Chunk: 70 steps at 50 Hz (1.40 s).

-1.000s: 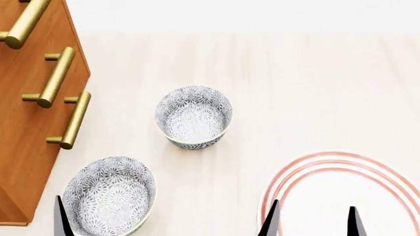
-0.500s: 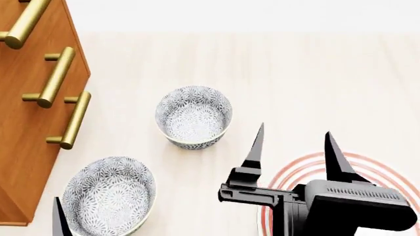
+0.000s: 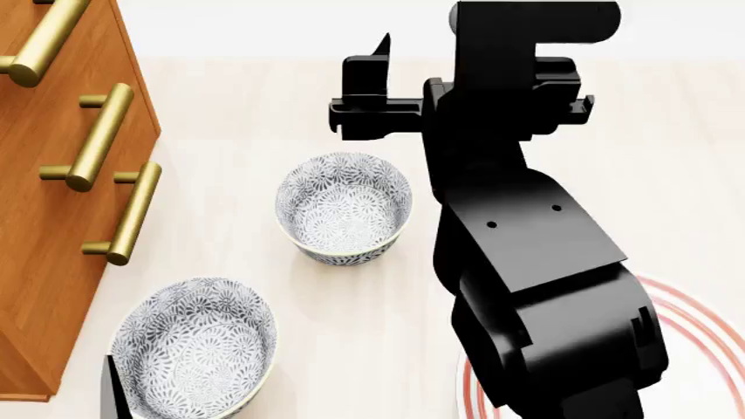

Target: Pick up the bowl and put it in the front on the plate.

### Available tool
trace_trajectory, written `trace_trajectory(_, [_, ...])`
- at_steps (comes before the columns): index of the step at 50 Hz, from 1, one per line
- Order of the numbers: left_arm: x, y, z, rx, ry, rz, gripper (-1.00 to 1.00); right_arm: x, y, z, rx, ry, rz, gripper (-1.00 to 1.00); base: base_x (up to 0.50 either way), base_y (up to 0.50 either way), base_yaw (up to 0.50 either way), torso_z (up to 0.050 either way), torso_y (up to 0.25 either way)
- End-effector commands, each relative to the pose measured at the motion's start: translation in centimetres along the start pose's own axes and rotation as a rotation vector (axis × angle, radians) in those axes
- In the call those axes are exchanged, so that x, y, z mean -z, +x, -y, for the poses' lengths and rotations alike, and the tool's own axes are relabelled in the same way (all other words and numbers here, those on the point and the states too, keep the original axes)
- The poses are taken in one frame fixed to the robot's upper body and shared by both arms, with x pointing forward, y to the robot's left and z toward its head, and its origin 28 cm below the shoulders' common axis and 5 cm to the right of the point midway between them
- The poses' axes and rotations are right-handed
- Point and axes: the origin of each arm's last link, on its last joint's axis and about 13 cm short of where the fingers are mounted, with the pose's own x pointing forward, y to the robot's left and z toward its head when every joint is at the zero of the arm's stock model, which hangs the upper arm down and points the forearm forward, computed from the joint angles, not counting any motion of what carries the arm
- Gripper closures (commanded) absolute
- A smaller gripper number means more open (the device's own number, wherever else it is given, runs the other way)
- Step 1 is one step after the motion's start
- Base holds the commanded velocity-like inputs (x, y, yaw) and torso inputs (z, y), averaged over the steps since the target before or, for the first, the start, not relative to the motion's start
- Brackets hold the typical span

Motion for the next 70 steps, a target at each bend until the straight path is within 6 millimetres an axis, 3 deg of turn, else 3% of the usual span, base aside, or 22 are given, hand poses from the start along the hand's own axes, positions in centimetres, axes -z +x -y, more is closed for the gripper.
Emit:
trace_trajectory(1, [0.1,-0.1,0.1,0.005,-0.010,-0.015,-1.00,-3.4,2.9,-1.6,-0.057,0.068,-0.097,-1.00,0.00,0.00,0.00,0.000,0.000])
trace_trajectory(7, [0.1,-0.1,0.1,0.004,-0.011,-0.018,-1.00,-2.5,4.2,-1.7,-0.003,0.294,-0.261,-1.00,0.00,0.00,0.00,0.000,0.000])
trace_trajectory(13, [0.3,-0.1,0.1,0.003,-0.014,-0.027,-1.00,-1.7,5.2,-1.5,0.052,0.381,-0.323,-1.00,0.00,0.00,0.00,0.000,0.000])
trace_trajectory(48, [0.5,-0.2,0.1,0.003,-0.032,-0.055,-1.00,3.9,5.3,-1.4,0.136,0.209,-0.420,-1.00,0.00,0.00,0.00,0.000,0.000])
trace_trajectory(62, [0.6,-0.3,0.1,0.002,-0.034,-0.059,-1.00,5.1,4.7,-2.1,0.115,0.245,-0.476,-1.00,0.00,0.00,0.00,0.000,0.000])
trace_trajectory(70, [0.7,-0.3,0.1,-0.001,-0.037,-0.066,-1.00,4.6,4.1,-2.4,0.108,0.283,-0.499,-1.00,0.00,0.00,0.00,0.000,0.000])
